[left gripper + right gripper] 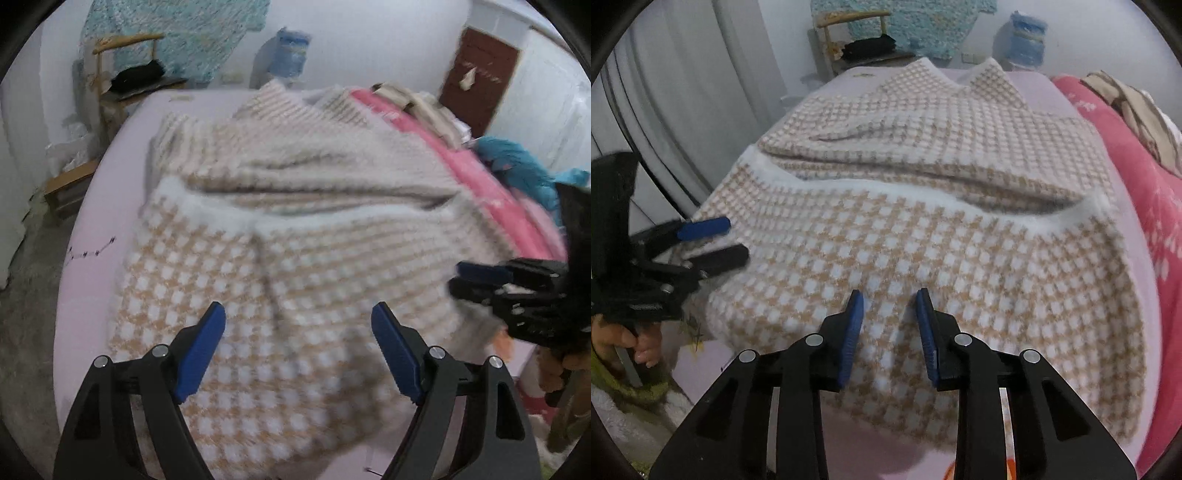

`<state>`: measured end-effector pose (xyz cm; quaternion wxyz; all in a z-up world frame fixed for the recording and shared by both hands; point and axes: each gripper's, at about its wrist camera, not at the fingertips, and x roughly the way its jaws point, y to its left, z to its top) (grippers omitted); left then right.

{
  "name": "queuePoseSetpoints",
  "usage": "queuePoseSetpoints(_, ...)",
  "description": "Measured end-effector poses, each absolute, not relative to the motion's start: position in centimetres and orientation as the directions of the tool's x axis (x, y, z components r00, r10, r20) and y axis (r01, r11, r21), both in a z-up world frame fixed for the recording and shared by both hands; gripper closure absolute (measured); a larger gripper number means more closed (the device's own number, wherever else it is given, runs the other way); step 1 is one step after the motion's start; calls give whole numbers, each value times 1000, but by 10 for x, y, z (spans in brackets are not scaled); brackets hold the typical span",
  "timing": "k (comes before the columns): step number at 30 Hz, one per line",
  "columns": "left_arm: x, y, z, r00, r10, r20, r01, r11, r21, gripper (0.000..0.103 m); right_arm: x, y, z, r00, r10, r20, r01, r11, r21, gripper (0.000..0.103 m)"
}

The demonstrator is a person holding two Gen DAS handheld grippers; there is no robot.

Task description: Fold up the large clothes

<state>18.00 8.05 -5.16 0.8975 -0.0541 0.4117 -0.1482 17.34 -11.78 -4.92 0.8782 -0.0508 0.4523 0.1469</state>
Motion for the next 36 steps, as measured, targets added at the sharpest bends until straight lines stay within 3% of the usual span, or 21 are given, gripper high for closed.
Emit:
queuePoseSetpoints(5, 157, 64, -42, 613, -365, -701, 332, 924, -190, 23, 141, -107, -34, 568, 213, -795, -350, 937, 1, 73)
queuePoseSetpoints(9, 158, 59, -75, 565, -300, -768, 295, 944, -151, 21, 144, -98, -67, 531, 166, -831, -336, 942, -26, 71)
queuePoseSetpoints(17, 137, 66, -56, 622, -315, -716, 296, 942, -158, 21, 127, -85, -47, 586, 163, -794, -350, 934, -66, 67)
queuePoseSetpoints(20, 144, 67, -74, 587, -261, -767, 254, 958, -132, 21, 123, -82, -66, 564, 136, -815, -341, 937, -80, 62)
queuePoseSetpoints(28, 134, 89, -55, 670, -218, -710, 194, 974, -116, 20, 111, -118, -41, 626, 108, -773, -234, 971, -54, 59)
queuePoseSetpoints(32, 142, 112, -75, 638, -207, -742, 128, 978, -163, 20, 120, -158, -66, 575, 84, -814, -121, 992, 17, 59)
queuePoseSetpoints(36, 138, 105, -72, 649, -172, -741, 152, 984, -95, 20, 118, -167, -70, 566, 112, -817, -112, 992, 58, 59)
